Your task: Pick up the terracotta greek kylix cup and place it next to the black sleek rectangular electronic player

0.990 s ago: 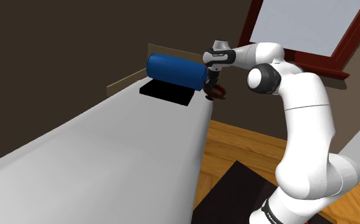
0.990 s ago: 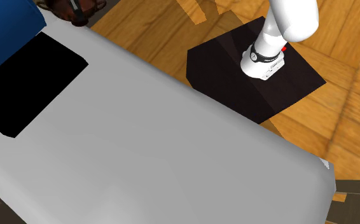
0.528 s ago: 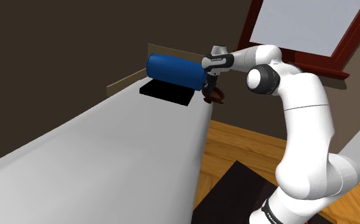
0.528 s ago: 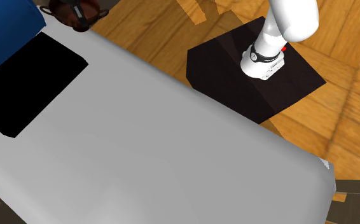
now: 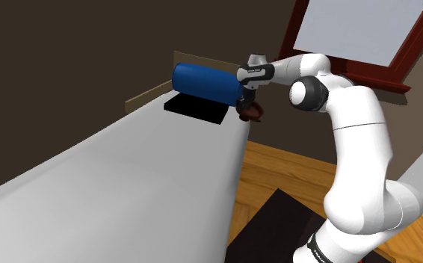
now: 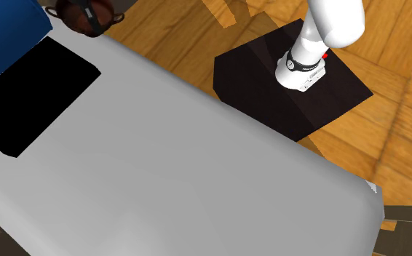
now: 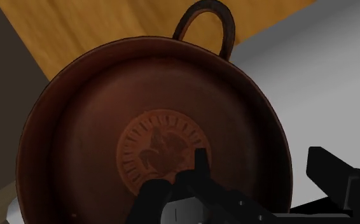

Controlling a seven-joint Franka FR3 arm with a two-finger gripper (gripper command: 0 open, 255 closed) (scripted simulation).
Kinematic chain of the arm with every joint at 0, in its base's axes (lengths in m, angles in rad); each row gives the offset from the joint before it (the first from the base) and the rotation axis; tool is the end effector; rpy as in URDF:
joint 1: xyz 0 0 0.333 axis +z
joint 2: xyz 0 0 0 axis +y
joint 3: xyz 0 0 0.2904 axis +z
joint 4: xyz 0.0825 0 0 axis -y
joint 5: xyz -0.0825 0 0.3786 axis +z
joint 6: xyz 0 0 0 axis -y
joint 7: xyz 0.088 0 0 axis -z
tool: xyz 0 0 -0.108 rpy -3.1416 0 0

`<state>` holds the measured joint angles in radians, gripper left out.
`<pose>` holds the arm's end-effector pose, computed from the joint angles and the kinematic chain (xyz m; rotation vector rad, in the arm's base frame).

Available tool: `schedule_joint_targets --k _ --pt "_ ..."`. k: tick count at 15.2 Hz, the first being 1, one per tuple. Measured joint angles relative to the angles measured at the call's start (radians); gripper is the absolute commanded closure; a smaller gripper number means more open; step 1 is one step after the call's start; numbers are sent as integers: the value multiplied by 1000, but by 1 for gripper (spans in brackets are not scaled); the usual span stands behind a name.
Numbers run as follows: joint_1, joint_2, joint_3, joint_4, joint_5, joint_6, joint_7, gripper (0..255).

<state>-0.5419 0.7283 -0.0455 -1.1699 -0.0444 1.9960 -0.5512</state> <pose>0.6178 -0.4037 0.3528 3.0279 -0.0104 0.0677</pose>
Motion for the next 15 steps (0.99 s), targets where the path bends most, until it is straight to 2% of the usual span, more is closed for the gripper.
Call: schedule_joint_targets --k 5,8,15 --pt "0 -19 -1 -17 -1 -4 0 0" --pt "3 -28 0 54 0 -82 -1 0" --pt "3 -42 -1 56 0 -99 -2 0"
